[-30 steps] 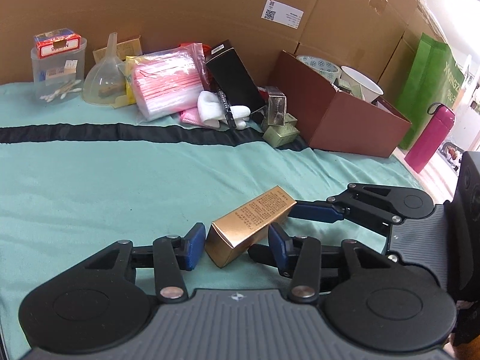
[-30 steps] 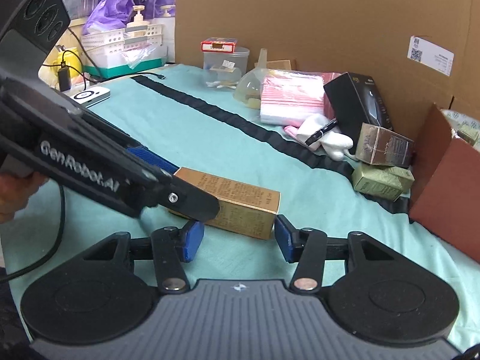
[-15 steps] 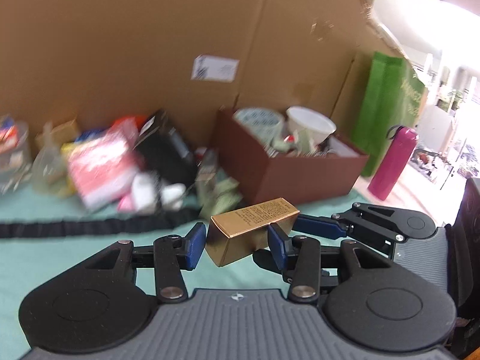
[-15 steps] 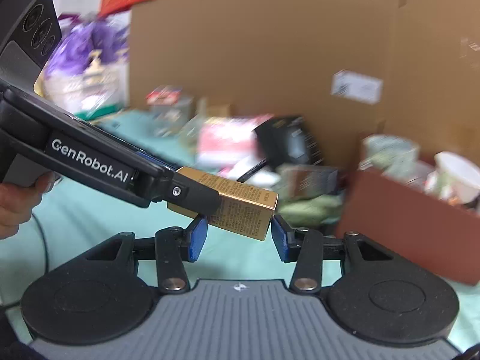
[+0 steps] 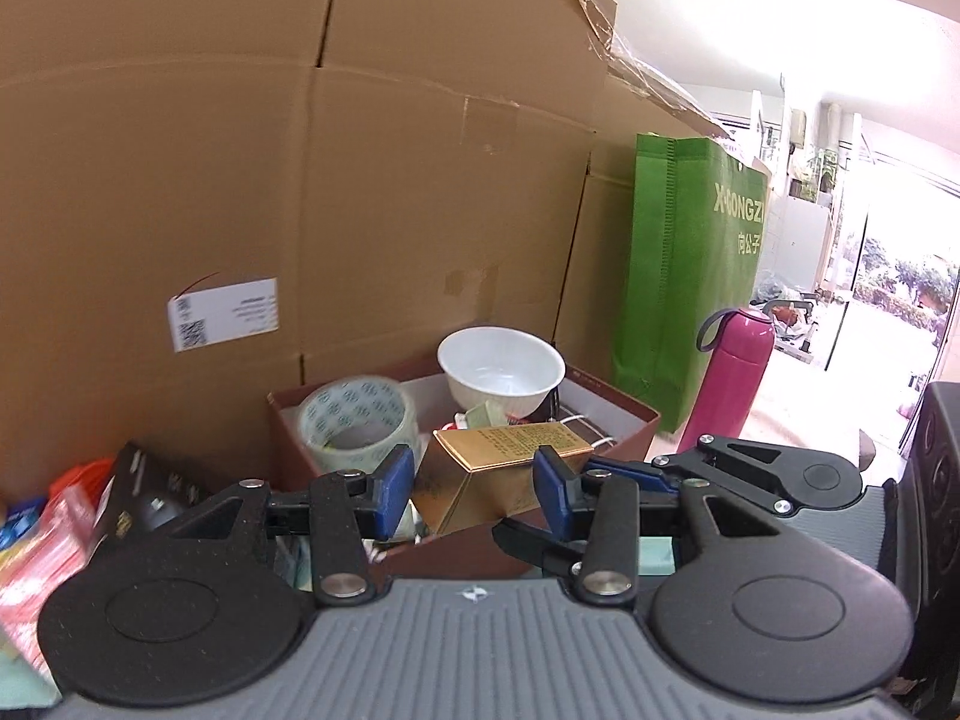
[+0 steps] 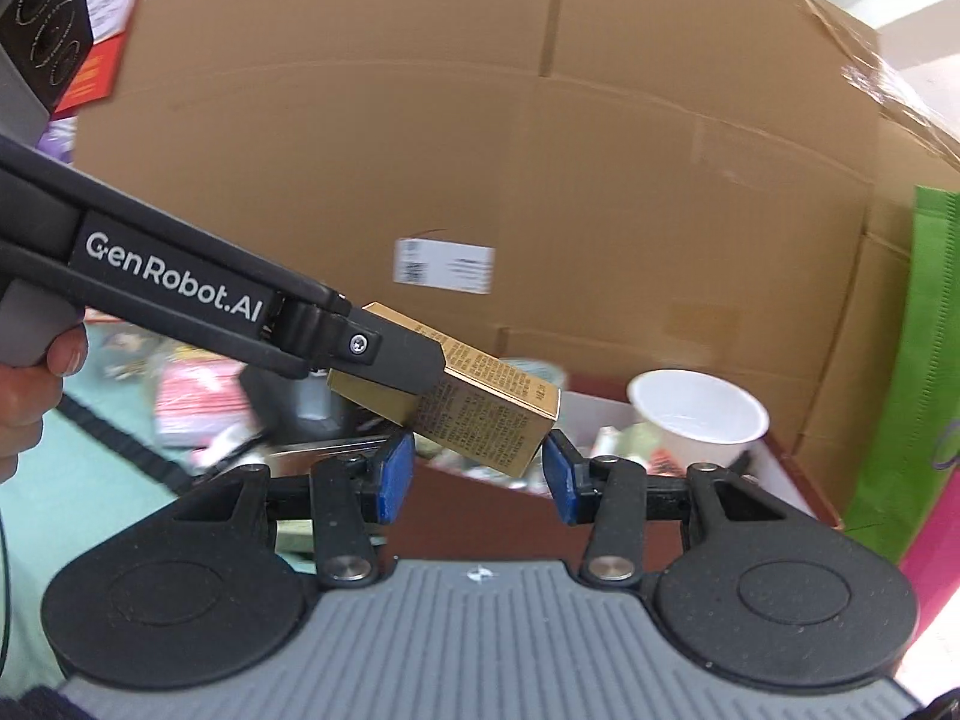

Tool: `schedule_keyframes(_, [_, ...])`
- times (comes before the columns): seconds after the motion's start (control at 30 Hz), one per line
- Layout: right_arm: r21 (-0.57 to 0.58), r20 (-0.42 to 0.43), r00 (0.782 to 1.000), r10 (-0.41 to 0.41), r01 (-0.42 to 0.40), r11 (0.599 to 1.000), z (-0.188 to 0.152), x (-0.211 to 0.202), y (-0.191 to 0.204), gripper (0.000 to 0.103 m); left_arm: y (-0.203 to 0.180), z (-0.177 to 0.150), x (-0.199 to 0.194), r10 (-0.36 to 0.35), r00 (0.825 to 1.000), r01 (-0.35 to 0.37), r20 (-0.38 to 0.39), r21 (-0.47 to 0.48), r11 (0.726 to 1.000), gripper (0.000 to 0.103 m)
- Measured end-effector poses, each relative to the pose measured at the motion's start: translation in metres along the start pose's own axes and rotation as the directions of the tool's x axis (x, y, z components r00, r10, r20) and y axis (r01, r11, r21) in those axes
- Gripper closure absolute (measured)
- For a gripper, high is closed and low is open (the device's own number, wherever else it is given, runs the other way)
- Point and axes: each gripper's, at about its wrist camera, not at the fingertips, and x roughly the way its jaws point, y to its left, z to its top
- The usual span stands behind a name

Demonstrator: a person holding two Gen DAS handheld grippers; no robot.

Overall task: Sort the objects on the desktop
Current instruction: 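Lift the gold box with the left tool and carry it into the brown box, then open the left tool to release the gold box inside the brown box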

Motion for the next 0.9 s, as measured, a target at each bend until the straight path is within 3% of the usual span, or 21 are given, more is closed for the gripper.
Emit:
schedule_keyframes(0.23, [0.049, -0.021, 0.998, -0.054, 0.055, 0.997, -0.005, 0.027, -0.028, 0.057, 0.003, 0.004, 0.044, -0.019, 0.999, 0.018, -0.032, -0.016, 1.0, 0.057])
schedule_keyframes(0.57, [0.064, -0.084, 0.996, -0.032, 0.037, 0.997, -0.016, 0.063, -0.041, 0.057, 0.026, -0.004, 0.07, -0.025, 0.996, 0.016, -0.084, -0.107, 0.994, 0.058])
schedule_keyframes(0.73, [0.059, -0.075, 0.996, -0.058, 0.063, 0.996, -0.016, 0.066, -0.04, 0.048, 0.033, -0.005, 0.06, -0.018, 1.0, 0.014, -0.024, -0.16, 0.987, 0.023])
schedule_keyframes(0.9, [0.05, -0.067, 0.995, -0.075, 0.079, 0.996, -0.017, 0.06, -0.037, 0.027, 0.036, -0.005, 0.051, -0.031, 1.0, 0.031, 0.006, -0.203, 0.979, 0.005])
